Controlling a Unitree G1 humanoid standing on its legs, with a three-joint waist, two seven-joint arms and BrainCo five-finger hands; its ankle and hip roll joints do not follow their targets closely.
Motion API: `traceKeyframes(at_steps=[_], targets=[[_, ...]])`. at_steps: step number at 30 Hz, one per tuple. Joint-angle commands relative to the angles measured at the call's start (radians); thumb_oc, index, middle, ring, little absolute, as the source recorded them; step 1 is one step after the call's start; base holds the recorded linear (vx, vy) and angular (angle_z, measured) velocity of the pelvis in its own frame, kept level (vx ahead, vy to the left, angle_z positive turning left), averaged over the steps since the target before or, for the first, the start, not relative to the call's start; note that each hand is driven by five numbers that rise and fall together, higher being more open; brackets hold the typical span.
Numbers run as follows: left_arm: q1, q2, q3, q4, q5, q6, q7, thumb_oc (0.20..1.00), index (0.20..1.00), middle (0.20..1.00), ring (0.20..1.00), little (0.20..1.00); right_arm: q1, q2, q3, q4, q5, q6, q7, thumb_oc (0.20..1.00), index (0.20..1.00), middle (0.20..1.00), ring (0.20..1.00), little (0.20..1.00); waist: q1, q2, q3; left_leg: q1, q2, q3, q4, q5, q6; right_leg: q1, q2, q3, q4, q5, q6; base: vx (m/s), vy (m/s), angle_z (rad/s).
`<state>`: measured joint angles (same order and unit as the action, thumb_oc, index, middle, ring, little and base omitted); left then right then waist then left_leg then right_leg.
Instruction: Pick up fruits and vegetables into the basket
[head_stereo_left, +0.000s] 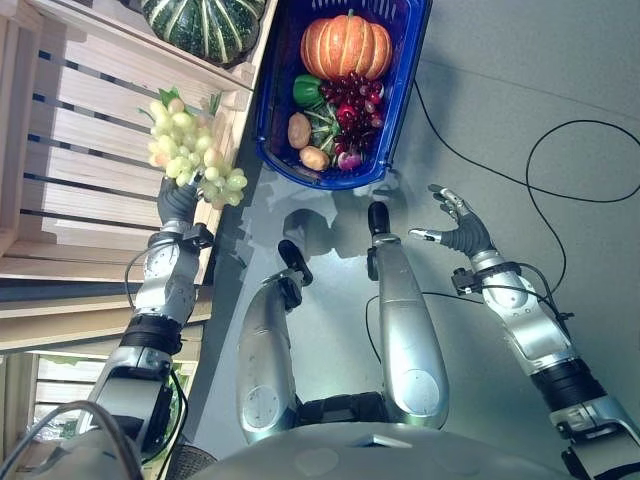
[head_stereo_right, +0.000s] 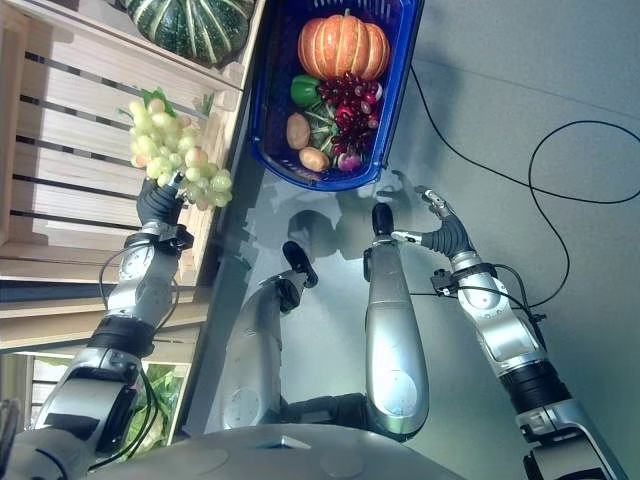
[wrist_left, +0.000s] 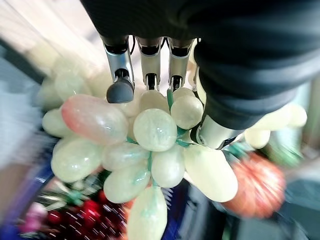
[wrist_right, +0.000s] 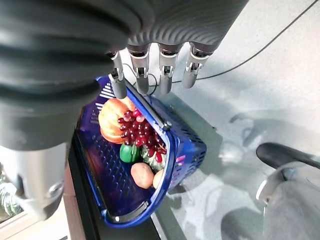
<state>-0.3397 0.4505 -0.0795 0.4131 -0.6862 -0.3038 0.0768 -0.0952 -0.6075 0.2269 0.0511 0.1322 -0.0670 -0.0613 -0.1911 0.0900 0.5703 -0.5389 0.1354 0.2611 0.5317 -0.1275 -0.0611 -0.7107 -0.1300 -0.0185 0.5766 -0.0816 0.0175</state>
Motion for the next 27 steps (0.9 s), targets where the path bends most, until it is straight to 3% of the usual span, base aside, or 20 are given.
traceKeyframes(at_steps=[1,6,9,10,12,14,15,18,19,25,27], targets=[[0.035,0.1,-0.006,-0.111,0.209,-0.146,0.068,0.2,0.2,0.2,0.2,0.2,0.023,0.021,-0.022,-0.158,0.109,-0.097,0.088,1.0,1.0,1.0,1.0,1.0,0.01,-0.021,-0.05,0.002,-0.063,-0.011,0.003,-0.06,0.056,0.066,-0.011,-0.044,0.001,-0.097,0.045,0.0,0.0,0.0],[0.03,0.15,-0.009,-0.209,0.498,-0.195,0.216,0.2,0.2,0.2,0.2,0.2,-0.014,0.068,-0.004,-0.221,0.374,-0.022,0.185,1.0,1.0,1.0,1.0,1.0,0.029,-0.016,-0.05,0.048,-0.07,-0.016,-0.017,-0.054,0.053,0.114,-0.02,-0.048,-0.015,-0.097,0.044,0.0,0.0,0.0],[0.03,0.162,-0.015,-0.258,0.635,-0.199,0.3,0.2,0.2,0.2,0.2,0.2,-0.032,0.109,0.016,-0.239,0.473,-0.019,0.219,1.0,1.0,1.0,1.0,1.0,0.041,-0.016,-0.05,0.068,-0.073,-0.021,-0.025,-0.05,0.049,0.139,-0.027,-0.053,-0.025,-0.098,0.045,0.01,-0.037,0.0],[0.03,0.168,-0.018,-0.298,0.778,-0.18,0.384,0.2,0.2,0.2,0.2,0.2,-0.043,0.133,0.034,-0.267,0.503,-0.046,0.237,1.0,1.0,1.0,1.0,1.0,0.05,-0.016,-0.05,0.082,-0.075,-0.024,-0.032,-0.047,0.047,0.157,-0.034,-0.058,-0.035,-0.096,0.046,0.0,-0.058,0.02],[0.023,0.174,-0.029,-0.328,0.883,-0.151,0.466,0.2,0.2,0.2,0.2,0.2,-0.06,0.158,0.061,-0.311,0.532,-0.064,0.253,1.0,1.0,1.0,1.0,1.0,0.058,-0.016,-0.05,0.094,-0.077,-0.03,-0.038,-0.043,0.044,0.17,-0.039,-0.063,-0.036,-0.095,0.047,0.0,-0.05,0.04],[0.015,0.176,-0.033,-0.348,0.92,-0.136,0.494,0.2,0.2,0.2,0.2,0.2,-0.074,0.174,0.076,-0.335,0.561,-0.062,0.262,1.0,1.0,1.0,1.0,1.0,0.063,-0.016,-0.051,0.102,-0.079,-0.033,-0.042,-0.041,0.043,0.178,-0.042,-0.065,-0.039,-0.095,0.048,-0.05,-0.04,0.13],[0.009,0.175,-0.037,-0.364,0.963,-0.118,0.529,0.2,0.2,0.2,0.2,0.2,-0.087,0.187,0.091,-0.354,0.586,-0.059,0.268,1.0,1.0,1.0,1.0,1.0,0.067,-0.016,-0.05,0.098,-0.08,-0.026,-0.055,-0.012,0.05,0.175,-0.045,-0.073,-0.054,-0.067,0.04,-0.09,-0.049,0.16],[-0.003,0.178,-0.061,-0.385,1.039,-0.095,0.574,0.2,0.2,0.2,0.2,0.2,-0.115,0.214,0.128,-0.38,0.639,-0.047,0.27,1.0,1.0,1.0,1.0,1.0,0.079,-0.016,-0.051,0.122,-0.085,-0.044,-0.052,-0.037,0.041,0.202,-0.05,-0.075,-0.048,-0.093,0.049,0.01,-0.053,0.08],[-0.013,0.176,-0.079,-0.4,1.119,-0.07,0.61,0.2,0.2,0.2,0.2,0.2,-0.134,0.234,0.152,-0.396,0.671,-0.03,0.267,1.0,1.0,1.0,1.0,1.0,0.085,-0.02,-0.05,0.117,-0.085,-0.038,-0.06,-0.012,0.048,0.203,-0.056,-0.087,-0.064,-0.065,0.042,-0.1,-0.096,0.14],[-0.061,0.185,-0.145,-0.417,1.176,-0.012,0.633,0.2,0.2,0.2,0.2,0.2,-0.198,0.286,0.239,-0.388,0.827,-0.014,0.205,1.0,1.0,1.0,1.0,1.0,0.109,-0.032,-0.05,0.136,-0.084,-0.05,-0.063,-0.013,0.046,0.235,-0.067,-0.106,-0.081,-0.057,0.047,-0.03,-0.073,0.12],[-0.092,0.183,-0.193,-0.414,1.224,0.03,0.67,0.2,0.2,0.2,0.2,0.2,-0.229,0.311,0.274,-0.362,0.863,-0.039,0.156,1.0,1.0,1.0,1.0,1.0,0.119,-0.04,-0.05,0.144,-0.085,-0.057,-0.069,-0.01,0.044,0.249,-0.07,-0.114,-0.09,-0.051,0.052,-0.02,-0.091,0.12]])
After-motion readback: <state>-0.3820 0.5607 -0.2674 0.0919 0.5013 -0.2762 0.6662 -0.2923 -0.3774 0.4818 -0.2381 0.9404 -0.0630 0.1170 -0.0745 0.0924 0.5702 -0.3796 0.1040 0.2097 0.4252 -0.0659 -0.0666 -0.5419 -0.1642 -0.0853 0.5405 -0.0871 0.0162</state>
